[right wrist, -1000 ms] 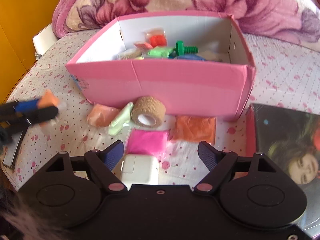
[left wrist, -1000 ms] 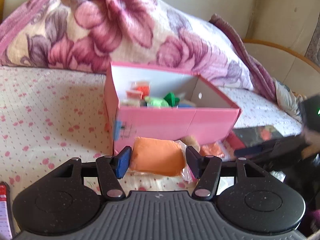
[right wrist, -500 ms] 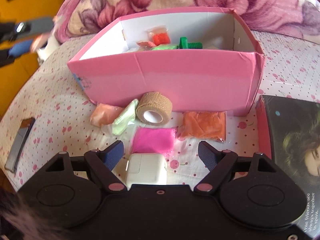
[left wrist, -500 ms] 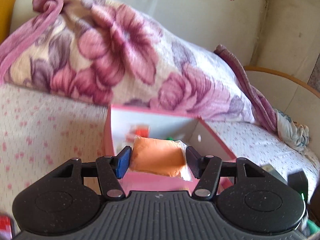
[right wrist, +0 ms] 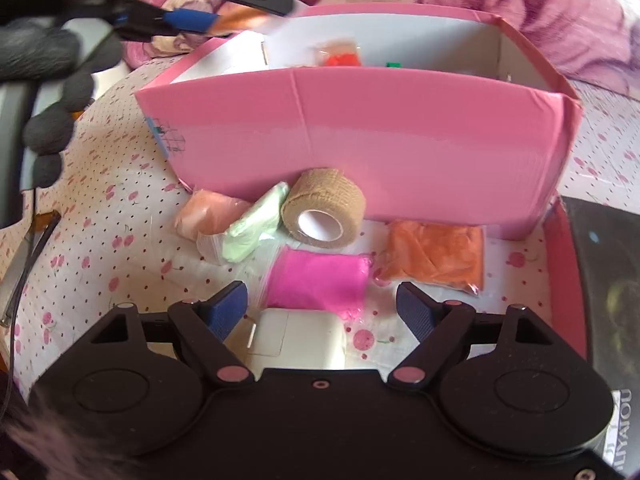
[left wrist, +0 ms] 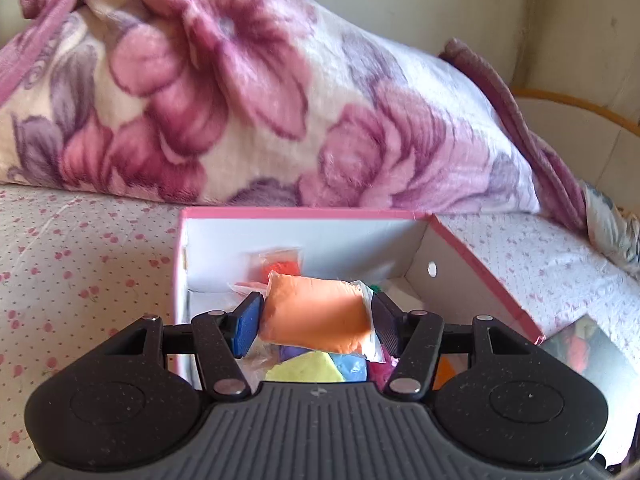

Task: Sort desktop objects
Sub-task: 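Lower the orange packet into the shoebox and open the left tool, then grasp the magenta clay packet with the right tool and lift it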

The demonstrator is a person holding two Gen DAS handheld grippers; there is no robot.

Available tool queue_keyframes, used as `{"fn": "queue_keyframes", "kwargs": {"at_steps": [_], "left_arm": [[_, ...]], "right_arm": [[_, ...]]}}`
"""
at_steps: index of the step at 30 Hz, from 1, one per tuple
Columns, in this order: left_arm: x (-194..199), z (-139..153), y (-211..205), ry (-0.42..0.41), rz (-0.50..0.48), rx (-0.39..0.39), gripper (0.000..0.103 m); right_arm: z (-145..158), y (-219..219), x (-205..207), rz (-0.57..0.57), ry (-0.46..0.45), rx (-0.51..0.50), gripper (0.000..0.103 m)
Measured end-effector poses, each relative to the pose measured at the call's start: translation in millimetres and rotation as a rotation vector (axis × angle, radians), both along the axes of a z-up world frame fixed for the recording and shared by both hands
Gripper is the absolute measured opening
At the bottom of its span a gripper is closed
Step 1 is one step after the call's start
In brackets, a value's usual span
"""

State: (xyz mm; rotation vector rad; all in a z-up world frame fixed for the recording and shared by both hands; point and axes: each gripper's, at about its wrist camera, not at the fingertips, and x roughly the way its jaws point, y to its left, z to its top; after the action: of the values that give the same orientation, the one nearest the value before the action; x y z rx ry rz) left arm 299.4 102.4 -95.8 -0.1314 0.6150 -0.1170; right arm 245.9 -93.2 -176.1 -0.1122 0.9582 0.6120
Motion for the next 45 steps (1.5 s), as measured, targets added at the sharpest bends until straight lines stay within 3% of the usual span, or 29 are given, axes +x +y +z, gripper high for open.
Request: {"fn": "queue_keyframes", "kwargs": {"at_steps": [17,21,25,34,45], "left_arm": [[21,-26,-11,0.096,0.020,0.003,0.059],[25,-31,-13,0.112,0.037,0.022,0.075],[26,-34,-15,0.124,0.024,0.010,0.078],[13,-23,-13,0.067,0.005,-0.003,0.078],[-57,38,20,-0.083,-0.045,-0.001,0.078]], "right_arm": [[-2,4,1,0.027,-0.019,0.014,0.082],[-6,0,2,0.018,-0.009,0.024,0.082],[-10,1,1,0.024,-0.014,0.020,0.082],[-13,4,-1,0.037,-0.036,0.008,0.082],[-13,11,0,0.056,-0.045,-0.018,0.082]]}}
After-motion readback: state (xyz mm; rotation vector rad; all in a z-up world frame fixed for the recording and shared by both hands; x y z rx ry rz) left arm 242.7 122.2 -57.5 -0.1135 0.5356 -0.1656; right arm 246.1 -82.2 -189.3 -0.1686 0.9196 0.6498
